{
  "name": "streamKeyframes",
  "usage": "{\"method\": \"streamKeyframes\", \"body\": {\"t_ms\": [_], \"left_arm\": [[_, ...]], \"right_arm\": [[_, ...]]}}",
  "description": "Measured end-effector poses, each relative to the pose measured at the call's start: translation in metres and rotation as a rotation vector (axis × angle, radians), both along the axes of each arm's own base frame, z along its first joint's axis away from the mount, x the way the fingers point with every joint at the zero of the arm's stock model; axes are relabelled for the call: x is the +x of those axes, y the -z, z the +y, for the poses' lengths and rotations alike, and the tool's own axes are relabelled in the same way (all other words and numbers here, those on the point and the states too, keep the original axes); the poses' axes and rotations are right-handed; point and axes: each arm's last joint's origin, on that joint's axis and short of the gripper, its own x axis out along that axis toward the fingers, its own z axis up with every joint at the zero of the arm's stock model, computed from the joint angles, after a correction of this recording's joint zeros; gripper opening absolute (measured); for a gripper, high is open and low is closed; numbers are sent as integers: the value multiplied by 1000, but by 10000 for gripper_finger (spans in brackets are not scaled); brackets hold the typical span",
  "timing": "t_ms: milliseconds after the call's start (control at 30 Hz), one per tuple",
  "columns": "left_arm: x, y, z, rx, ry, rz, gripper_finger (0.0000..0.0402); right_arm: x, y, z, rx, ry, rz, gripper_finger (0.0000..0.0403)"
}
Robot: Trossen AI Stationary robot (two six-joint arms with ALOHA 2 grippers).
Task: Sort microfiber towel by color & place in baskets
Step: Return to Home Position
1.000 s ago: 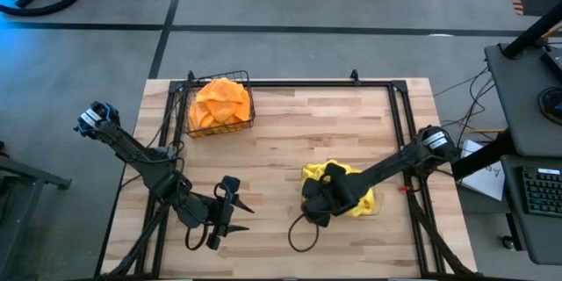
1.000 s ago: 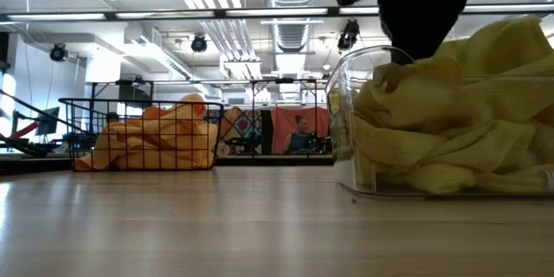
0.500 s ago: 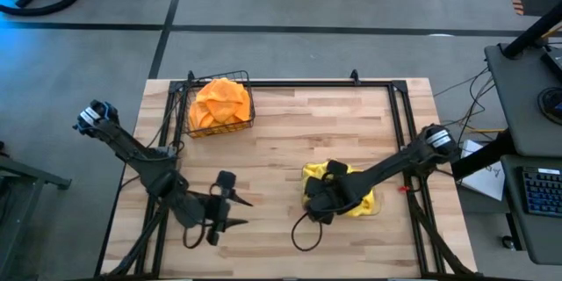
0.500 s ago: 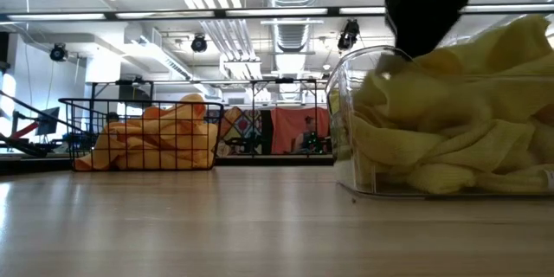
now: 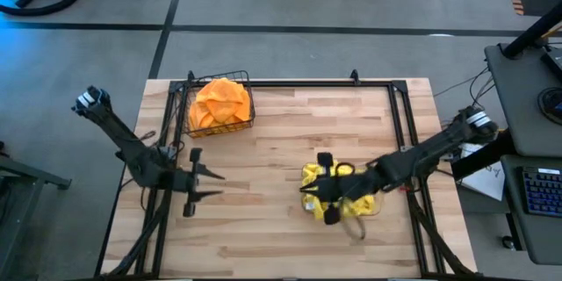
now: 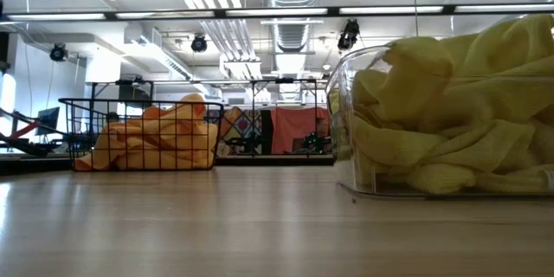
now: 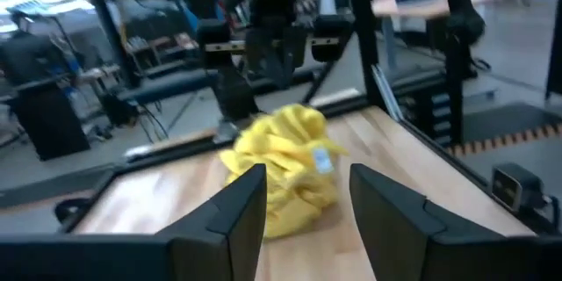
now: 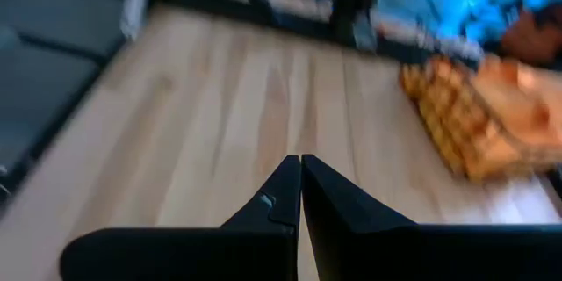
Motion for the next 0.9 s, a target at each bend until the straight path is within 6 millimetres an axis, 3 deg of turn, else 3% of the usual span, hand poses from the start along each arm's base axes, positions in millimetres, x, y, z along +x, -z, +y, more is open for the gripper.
{"method": "streamKeyframes", "body": {"t_ms": [133,300,500,633,900], "left_arm": [[-11,2,17,8,-28,-48,135],[-26,-5,33,14,-43,-118,113],[-45,-21,51,-8,-53,-156,89],[-53,-19,61,-18,-85,-177,78],[-69,-13,82,-15,-180,-232,77]], "right_arm": [[-19,-5,-22,33,-42,-122,9],[-40,6,-45,87,-27,-190,9],[-64,18,-57,114,-35,-272,9],[-78,17,-64,103,-68,-366,9],[-97,15,-97,120,-82,-447,9]]}}
